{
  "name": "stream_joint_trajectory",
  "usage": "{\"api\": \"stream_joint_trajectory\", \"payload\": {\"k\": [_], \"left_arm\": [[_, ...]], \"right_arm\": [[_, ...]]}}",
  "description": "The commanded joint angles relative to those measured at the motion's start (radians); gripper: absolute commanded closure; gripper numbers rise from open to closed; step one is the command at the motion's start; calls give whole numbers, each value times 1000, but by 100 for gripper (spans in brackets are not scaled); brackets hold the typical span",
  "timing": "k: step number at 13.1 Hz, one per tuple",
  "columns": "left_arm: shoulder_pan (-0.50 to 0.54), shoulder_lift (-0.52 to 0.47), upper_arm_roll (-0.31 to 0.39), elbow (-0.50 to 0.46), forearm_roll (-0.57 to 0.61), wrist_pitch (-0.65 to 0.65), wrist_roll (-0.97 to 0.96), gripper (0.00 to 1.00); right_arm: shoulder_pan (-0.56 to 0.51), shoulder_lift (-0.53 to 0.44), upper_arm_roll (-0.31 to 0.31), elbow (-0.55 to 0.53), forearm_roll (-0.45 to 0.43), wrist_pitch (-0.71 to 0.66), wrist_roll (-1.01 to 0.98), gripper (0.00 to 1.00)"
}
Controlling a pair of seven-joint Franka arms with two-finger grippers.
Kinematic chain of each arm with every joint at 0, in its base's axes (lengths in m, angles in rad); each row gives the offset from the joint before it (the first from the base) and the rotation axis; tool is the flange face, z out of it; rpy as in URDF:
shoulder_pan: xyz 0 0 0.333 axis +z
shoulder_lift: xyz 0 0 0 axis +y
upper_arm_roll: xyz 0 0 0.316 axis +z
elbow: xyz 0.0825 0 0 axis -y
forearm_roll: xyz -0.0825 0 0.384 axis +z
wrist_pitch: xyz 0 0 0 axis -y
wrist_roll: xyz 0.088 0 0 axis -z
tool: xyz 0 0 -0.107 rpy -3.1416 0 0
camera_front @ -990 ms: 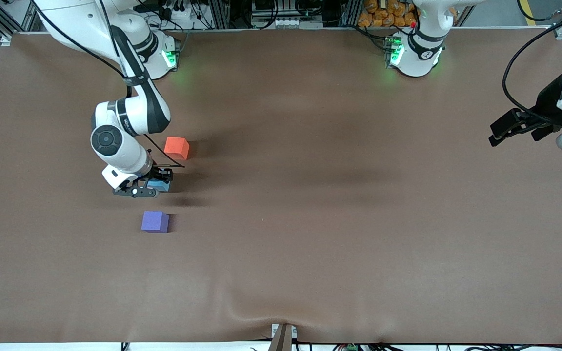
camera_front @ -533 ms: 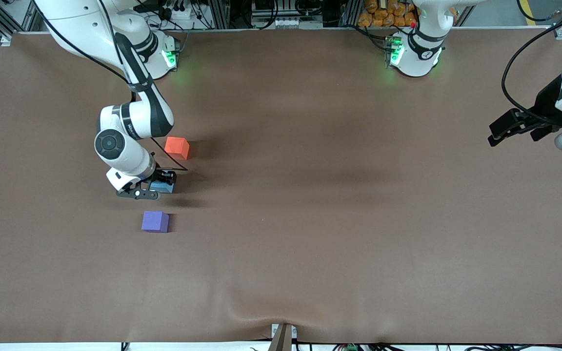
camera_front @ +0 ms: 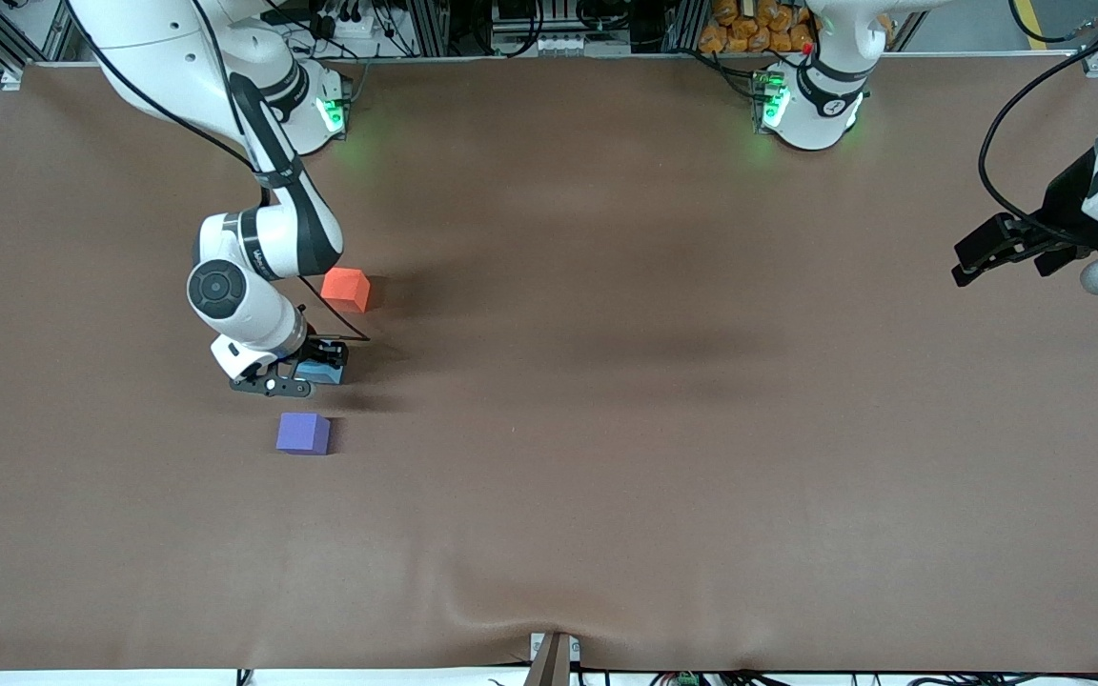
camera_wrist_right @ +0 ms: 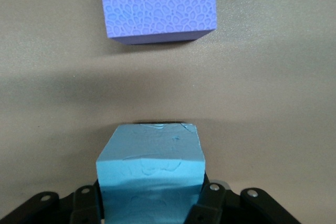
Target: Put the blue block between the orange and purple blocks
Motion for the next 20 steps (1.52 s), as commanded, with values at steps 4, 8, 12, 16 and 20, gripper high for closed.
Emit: {"api": "stream_joint_trajectory", "payload": {"k": [4,8,12,16,20], "left_arm": [[8,-15,-4,-12,-18,-3,3,0],[6,-11,-4,-15,-18,-3,3,0],[6,-6,-4,-13,-18,5,2,0],[5,-5,-4,-13,-18,8,0,0],[6,-9,-17,-10,-10,-3,-4,0]], "right_arm": [[1,24,-2,13,16,23,-50,0],[-4,-13,-3,13,16,9,-53,0],[-54,-159,-11,78,16,-185,-58,0],[-177,-232,-10,321,16,-567,-189,0],[-232,-282,-11,559,7,-865,-206,0]]}}
